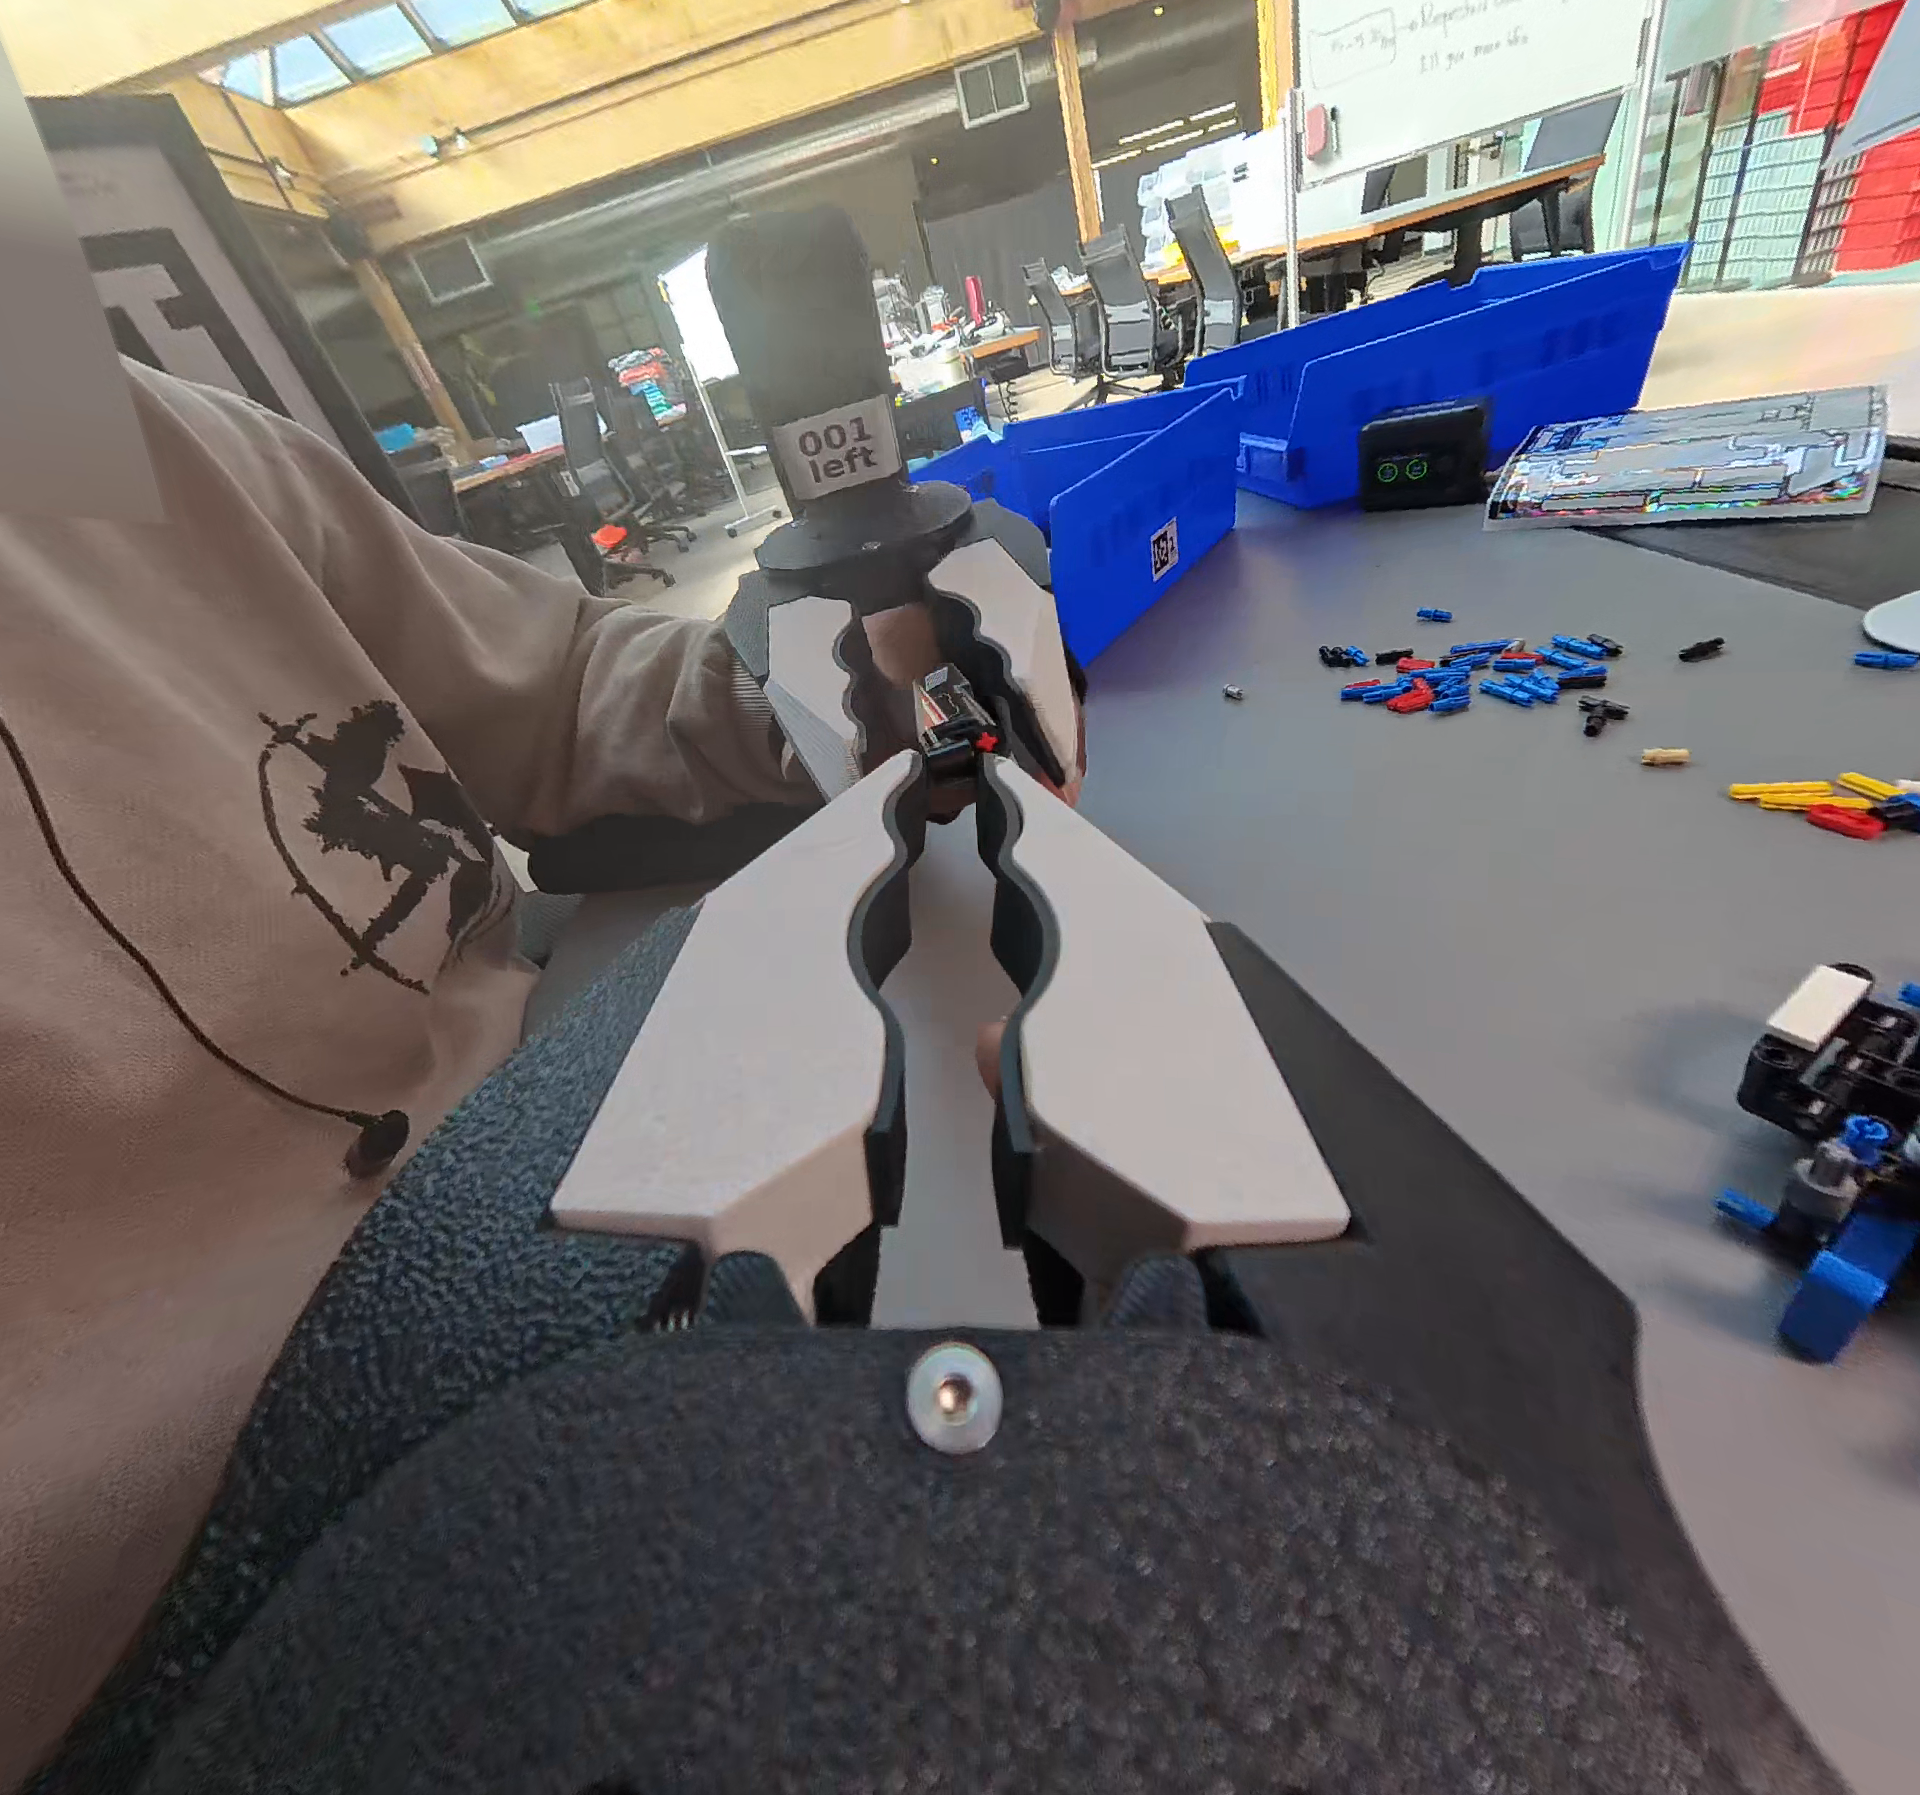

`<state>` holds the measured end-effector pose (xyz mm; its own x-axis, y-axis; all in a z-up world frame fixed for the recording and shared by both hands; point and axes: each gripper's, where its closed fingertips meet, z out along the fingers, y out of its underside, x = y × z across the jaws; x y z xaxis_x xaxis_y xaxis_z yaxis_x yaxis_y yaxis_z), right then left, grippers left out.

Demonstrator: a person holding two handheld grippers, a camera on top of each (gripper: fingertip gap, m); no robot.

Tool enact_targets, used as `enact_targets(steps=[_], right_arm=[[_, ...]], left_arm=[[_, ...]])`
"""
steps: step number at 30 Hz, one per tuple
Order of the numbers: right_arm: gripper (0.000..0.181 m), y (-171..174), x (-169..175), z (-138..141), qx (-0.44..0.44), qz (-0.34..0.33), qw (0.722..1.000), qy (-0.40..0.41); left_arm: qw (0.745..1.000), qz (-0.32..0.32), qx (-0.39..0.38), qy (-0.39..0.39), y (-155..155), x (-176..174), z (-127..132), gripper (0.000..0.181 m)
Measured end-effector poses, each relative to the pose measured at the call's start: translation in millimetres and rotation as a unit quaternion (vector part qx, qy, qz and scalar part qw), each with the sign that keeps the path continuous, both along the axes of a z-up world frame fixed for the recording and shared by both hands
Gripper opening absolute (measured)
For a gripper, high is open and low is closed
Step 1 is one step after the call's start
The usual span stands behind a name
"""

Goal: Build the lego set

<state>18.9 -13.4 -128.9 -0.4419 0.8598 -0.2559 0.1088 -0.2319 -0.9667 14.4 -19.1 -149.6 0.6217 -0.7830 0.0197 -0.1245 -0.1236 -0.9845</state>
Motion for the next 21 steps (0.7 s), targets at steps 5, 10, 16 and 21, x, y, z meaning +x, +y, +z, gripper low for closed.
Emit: enact_targets(steps=[5,10,16,21], right_arm=[[0.007,-2,-2,-6,0.002,0.002,1.000,-0.010],[0.007,-4,-4,-14,0.006,0.009,1.000,-0.025],[0.007,-5,-4,-15,0.014,0.007,0.999,-0.028],[0.007,-4,-6,-16,0.017,-0.004,0.999,-0.029]], left_arm=[[1.000,0.008,0.025,0.012,-1,-1,5,0.036],[1.000,0.004,0.013,0.010,-1,-1,2,0.021],[1.000,0.004,0.018,0.024,-1,0,0,0.012],[1.000,0.001,0.019,0.017,0,-2,-1,0.012]])
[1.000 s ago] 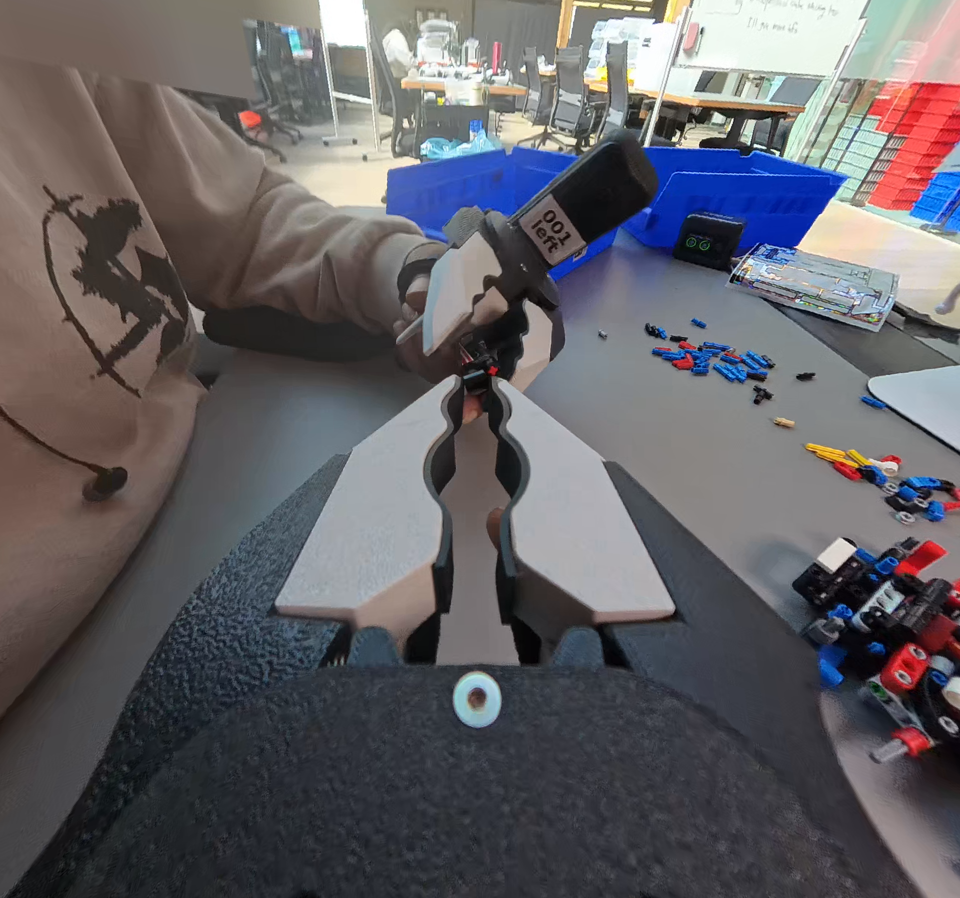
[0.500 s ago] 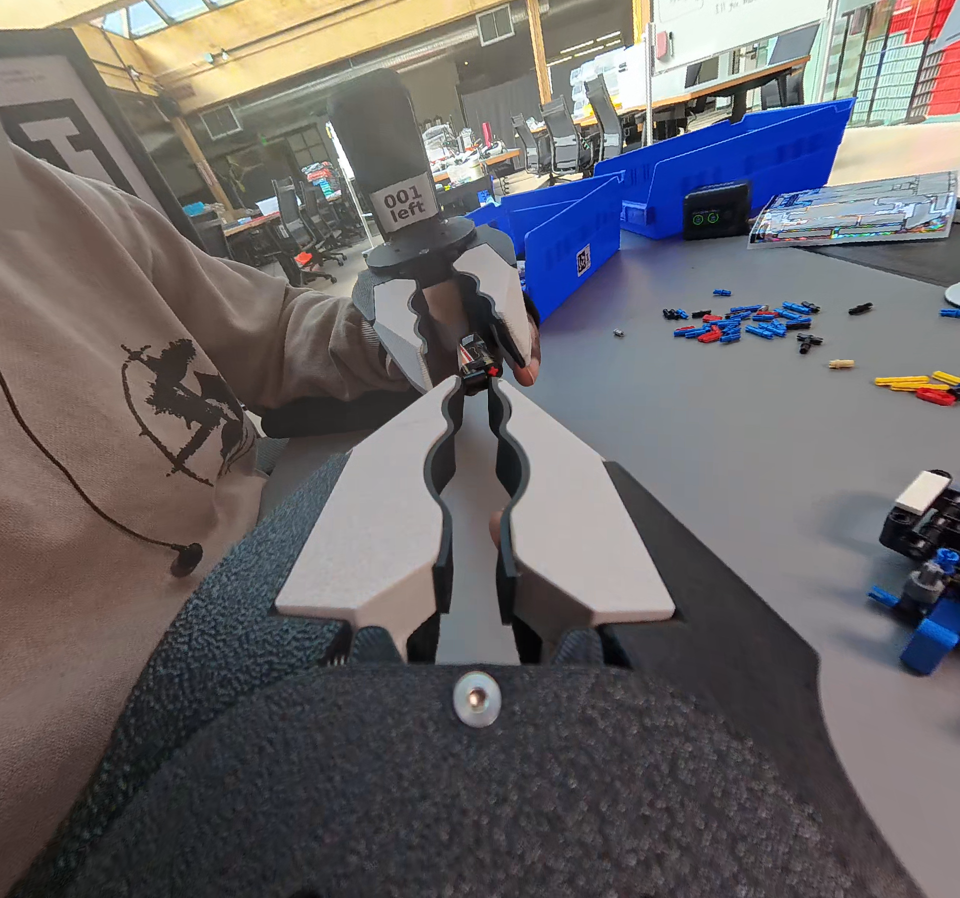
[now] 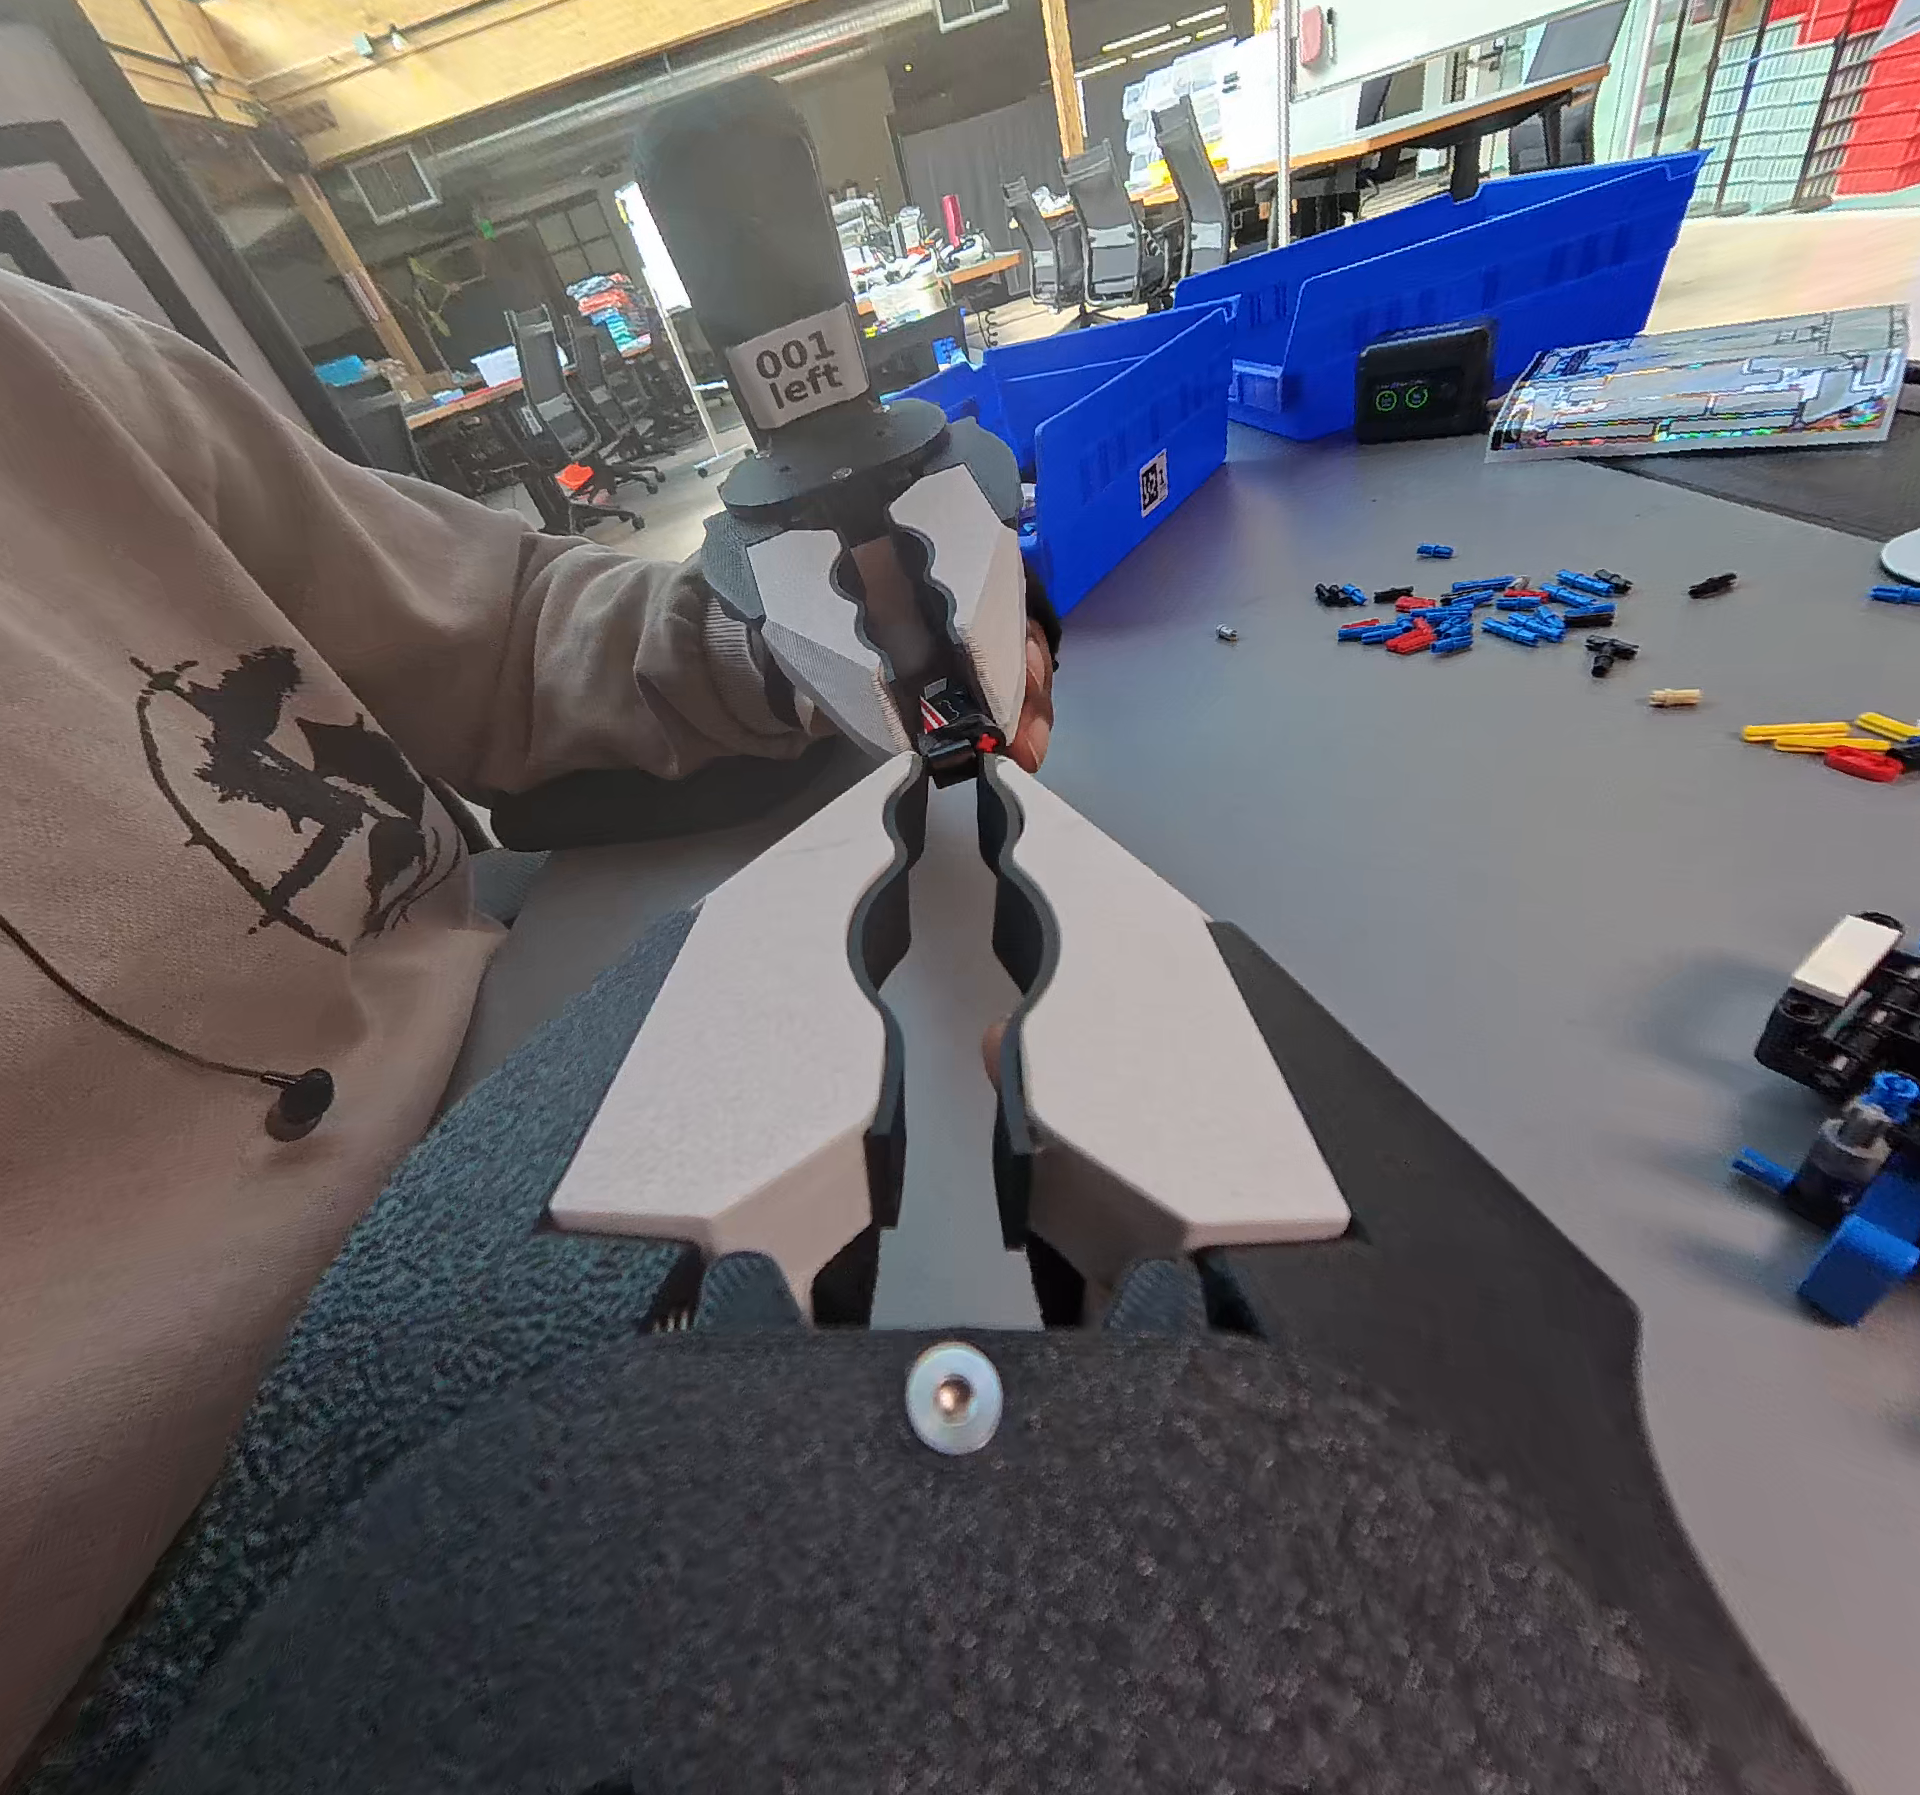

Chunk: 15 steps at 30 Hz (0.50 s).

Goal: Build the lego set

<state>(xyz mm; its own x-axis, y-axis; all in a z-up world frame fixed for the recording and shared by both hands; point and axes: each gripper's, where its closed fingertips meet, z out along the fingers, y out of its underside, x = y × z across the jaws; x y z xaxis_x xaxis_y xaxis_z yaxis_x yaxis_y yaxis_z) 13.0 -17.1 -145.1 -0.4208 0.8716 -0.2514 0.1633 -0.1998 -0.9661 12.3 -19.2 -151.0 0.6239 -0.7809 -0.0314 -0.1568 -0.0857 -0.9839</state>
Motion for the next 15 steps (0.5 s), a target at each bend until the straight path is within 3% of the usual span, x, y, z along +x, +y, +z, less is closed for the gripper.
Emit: enact_targets(steps=[6,15], right_arm=[[0.008,8,-5,-7,0.008,-0.029,1.000,-0.009],[0.012,65,-4,-3,-0.018,-0.162,0.987,0.002]], left_arm=[[1.000,0.013,0.002,0.007,7,-6,-10,0.012],[0.981,0.149,-0.079,0.093,41,-60,-60,0.012]])
